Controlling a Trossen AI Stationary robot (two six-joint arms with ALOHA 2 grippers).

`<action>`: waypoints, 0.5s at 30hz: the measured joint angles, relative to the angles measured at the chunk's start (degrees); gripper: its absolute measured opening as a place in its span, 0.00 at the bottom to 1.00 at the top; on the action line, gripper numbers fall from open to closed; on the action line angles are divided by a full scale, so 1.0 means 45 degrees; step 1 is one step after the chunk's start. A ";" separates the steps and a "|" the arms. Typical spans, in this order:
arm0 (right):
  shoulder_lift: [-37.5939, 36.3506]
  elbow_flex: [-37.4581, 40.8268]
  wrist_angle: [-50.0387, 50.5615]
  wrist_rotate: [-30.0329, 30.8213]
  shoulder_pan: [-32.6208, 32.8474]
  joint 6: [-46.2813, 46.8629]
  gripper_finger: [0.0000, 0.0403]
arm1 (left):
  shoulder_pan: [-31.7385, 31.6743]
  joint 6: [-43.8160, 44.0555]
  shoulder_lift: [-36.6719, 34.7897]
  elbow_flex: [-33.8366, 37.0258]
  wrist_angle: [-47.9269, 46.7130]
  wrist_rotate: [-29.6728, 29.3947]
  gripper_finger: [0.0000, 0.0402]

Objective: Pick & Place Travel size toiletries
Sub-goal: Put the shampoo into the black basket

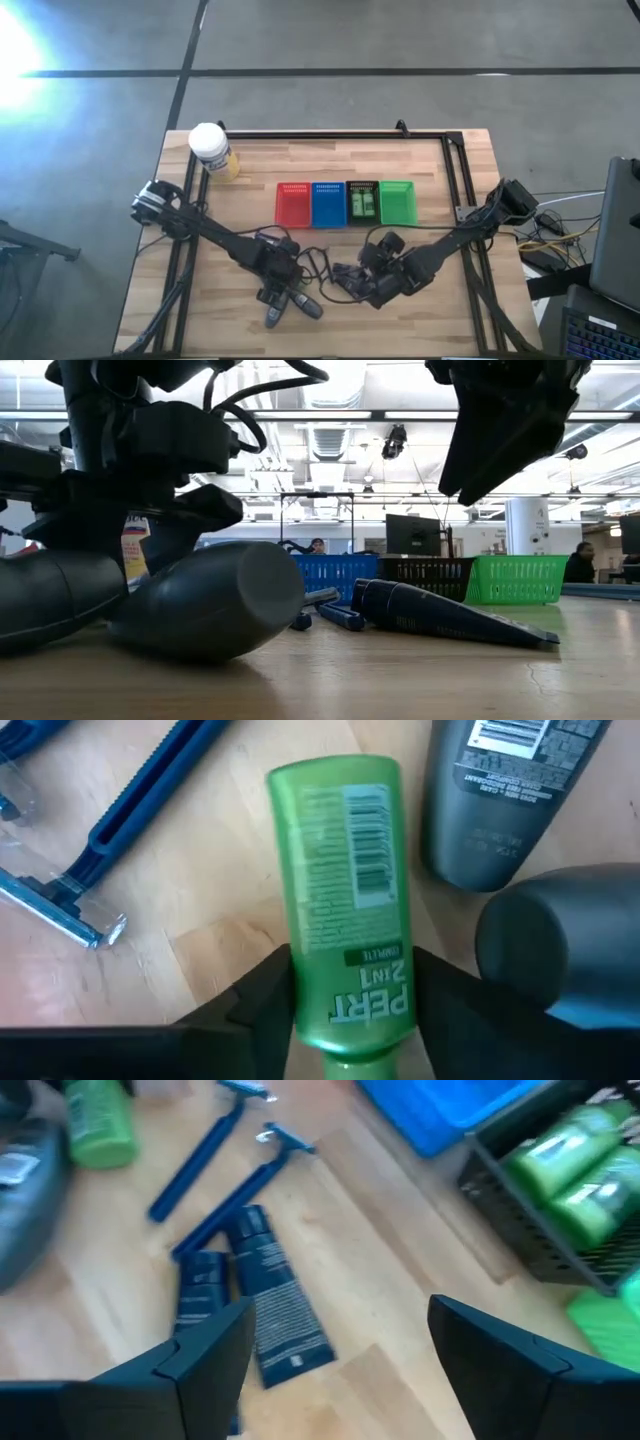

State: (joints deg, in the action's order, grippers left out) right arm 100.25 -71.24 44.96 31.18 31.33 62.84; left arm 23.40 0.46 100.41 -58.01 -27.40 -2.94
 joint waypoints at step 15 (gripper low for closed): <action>-0.1349 -0.0155 -0.2084 -0.0200 -0.0583 0.1865 0.71 | -0.0015 0.0929 -0.2441 -0.0523 0.0266 -0.4398 0.38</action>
State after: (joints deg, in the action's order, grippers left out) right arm 94.18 -71.94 35.58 30.28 28.71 71.23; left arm 23.33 4.65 89.42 -60.36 -26.20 -22.73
